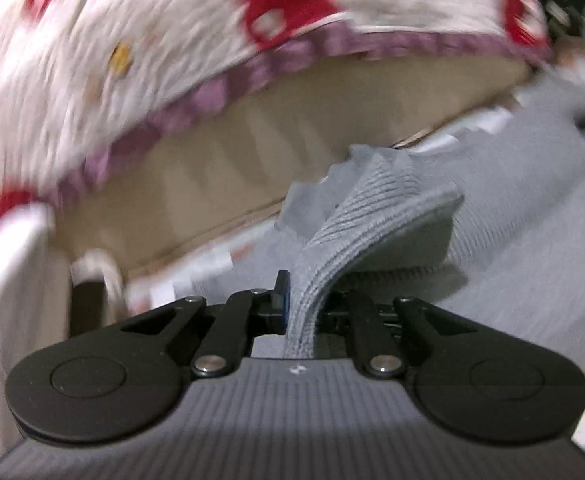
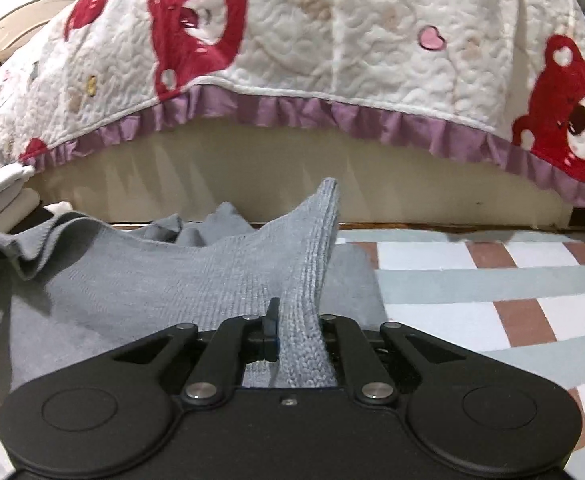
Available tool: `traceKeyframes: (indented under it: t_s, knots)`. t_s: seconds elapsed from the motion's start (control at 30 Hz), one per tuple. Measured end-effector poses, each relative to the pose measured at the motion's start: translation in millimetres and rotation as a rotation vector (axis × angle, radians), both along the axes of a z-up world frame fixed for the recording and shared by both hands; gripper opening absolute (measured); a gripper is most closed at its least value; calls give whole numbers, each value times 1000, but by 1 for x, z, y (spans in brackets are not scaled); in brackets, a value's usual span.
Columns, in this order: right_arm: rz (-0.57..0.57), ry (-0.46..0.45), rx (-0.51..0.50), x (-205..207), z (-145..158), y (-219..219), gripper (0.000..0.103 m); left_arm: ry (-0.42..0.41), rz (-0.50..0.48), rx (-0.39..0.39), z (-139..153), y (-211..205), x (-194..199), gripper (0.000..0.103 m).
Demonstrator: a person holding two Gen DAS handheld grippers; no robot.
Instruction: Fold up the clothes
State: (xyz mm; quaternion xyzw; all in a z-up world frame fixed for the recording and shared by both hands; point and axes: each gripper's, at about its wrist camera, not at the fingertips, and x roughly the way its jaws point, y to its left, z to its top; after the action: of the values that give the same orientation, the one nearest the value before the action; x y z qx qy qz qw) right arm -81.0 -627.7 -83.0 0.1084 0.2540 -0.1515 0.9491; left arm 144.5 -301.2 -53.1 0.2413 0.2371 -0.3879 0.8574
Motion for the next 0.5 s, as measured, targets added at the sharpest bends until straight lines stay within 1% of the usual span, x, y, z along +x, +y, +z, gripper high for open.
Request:
traceKeyframes:
  t_s: [0.03, 0.07, 0.1, 0.17, 0.23, 0.3, 0.37, 0.4, 0.43, 0.47, 0.5]
  knots:
    - [2, -4, -9, 2, 2, -1, 7, 35, 38, -26, 4, 0, 5, 8]
    - [7, -8, -19, 5, 4, -2, 7, 20, 47, -52, 8, -1, 8, 8]
    - [17, -18, -31, 10, 8, -3, 6, -41, 34, -52, 11, -3, 7, 8]
    - [32, -41, -57, 25, 22, -7, 6, -123, 31, -47, 14, -6, 9, 8]
    - [37, -33, -72, 48, 34, -17, 6, -77, 81, -92, 19, -5, 27, 8]
    - [42, -16, -73, 72, 44, -30, 6, -55, 140, -134, 21, -6, 49, 9]
    - [50, -1, -43, 97, 48, -48, 6, -89, 153, -124, 17, -13, 69, 9]
    - [55, 14, -51, 110, 46, -53, 6, -110, 157, -110, 14, -15, 83, 9]
    - [58, 29, -62, 123, 43, -58, 6, -107, 180, -87, 10, -20, 100, 9]
    - [61, 43, -73, 136, 38, -62, 6, -101, 203, -64, 5, -25, 117, 11]
    - [73, 60, -70, 150, 30, -66, 8, -54, 240, -31, -3, -25, 136, 18]
